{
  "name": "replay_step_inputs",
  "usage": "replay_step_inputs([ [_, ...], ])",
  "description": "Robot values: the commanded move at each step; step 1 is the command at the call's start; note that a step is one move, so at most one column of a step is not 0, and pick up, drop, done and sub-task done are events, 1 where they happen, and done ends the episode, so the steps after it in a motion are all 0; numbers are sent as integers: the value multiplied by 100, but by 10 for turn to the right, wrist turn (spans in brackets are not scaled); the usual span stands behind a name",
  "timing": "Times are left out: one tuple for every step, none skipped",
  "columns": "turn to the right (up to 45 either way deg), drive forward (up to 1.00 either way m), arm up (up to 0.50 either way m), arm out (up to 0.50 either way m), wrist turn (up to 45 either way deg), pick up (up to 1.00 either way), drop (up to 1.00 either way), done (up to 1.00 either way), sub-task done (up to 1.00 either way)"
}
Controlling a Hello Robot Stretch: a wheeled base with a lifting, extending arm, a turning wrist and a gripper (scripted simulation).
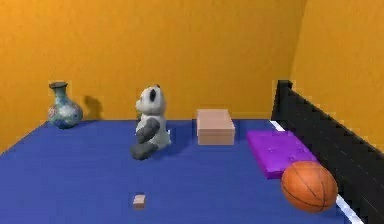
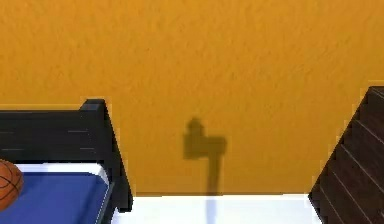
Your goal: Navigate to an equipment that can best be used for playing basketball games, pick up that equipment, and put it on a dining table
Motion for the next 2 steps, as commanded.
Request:
replay_step_inputs([
  [450, 0, 0, 0, 0, 0, 0, 0, 0],
  [120, 0, 0, 0, 0, 0, 0, 0, 0],
])
